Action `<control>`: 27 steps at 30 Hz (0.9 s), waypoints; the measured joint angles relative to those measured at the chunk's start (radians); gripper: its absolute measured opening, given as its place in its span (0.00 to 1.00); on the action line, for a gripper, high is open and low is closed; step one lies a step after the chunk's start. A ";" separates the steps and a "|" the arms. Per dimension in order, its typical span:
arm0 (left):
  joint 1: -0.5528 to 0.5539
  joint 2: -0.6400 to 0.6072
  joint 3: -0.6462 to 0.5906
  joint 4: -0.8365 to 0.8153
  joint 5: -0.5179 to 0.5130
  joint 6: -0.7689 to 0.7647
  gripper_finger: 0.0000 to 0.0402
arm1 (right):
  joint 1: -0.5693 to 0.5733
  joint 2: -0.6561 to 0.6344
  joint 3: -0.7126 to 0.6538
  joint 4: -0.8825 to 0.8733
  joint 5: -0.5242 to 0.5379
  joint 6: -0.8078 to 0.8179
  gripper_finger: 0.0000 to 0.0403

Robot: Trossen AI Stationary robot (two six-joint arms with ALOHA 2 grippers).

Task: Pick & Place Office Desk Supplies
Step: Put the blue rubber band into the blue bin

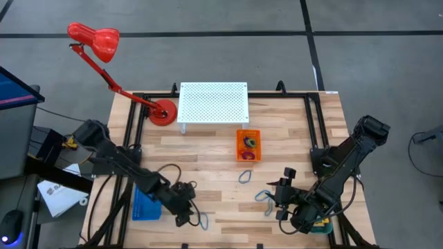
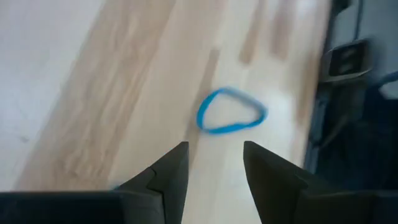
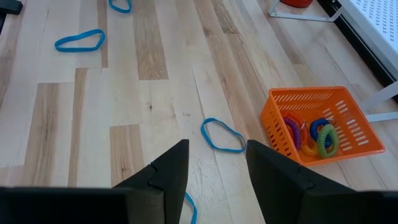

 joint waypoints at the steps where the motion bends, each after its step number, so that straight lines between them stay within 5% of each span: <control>1: 0.003 0.023 0.001 0.002 0.011 -0.010 0.37 | 0.000 0.000 0.000 0.000 0.000 0.000 0.39; 27: 0.004 0.077 0.039 -0.180 0.087 -0.213 0.32 | -0.005 0.000 0.000 0.004 0.000 -0.007 0.39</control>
